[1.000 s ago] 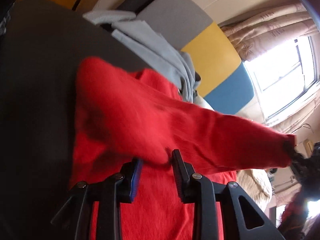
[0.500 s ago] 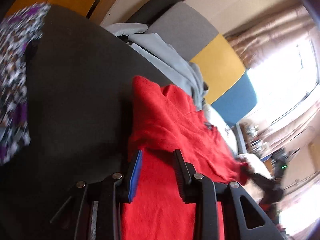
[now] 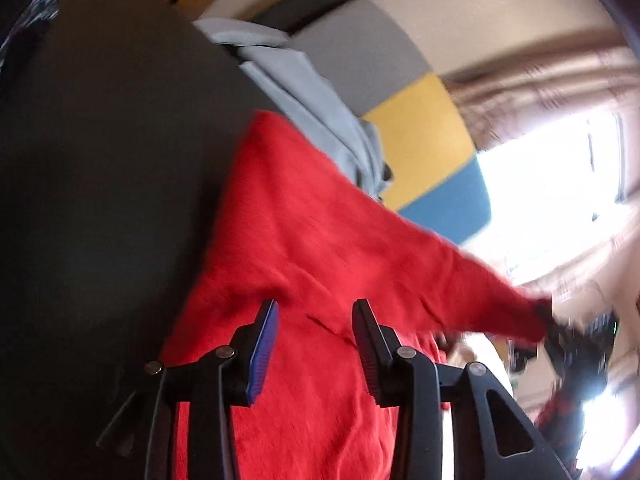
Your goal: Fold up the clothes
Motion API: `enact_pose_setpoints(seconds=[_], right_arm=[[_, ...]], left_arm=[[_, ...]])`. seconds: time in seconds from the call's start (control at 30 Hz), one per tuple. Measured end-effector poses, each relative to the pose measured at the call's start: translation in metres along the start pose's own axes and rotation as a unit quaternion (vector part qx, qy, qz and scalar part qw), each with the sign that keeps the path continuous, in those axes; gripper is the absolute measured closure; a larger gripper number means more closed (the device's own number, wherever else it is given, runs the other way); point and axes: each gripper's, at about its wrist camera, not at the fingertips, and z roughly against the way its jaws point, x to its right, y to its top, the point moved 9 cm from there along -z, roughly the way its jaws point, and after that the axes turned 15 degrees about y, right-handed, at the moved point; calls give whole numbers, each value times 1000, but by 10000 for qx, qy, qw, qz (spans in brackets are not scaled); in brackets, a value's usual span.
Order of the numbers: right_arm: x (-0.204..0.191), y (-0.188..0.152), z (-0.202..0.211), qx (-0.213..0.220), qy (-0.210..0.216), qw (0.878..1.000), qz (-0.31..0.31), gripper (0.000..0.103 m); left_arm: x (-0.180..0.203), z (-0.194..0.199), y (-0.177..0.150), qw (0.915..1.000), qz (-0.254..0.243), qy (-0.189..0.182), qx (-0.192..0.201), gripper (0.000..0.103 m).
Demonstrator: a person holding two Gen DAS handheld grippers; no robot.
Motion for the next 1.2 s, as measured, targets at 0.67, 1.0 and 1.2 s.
enact_pose_setpoints(seconds=[0.67,1.0,1.2], right_arm=[[109,-99,-24,-808,-206,9889,-1234,90],[125,-135,-43,-1424,-556,9822,-1091,91],[84,-103,-3,-726,-8,9943,-782,95]], left_arm=[[6,-15,24,9594,-2021,1941,306,60],[21,-30,25,9330,-2820,2221,244,91],[2,-14,41,9514,-2479,1828,29,93]])
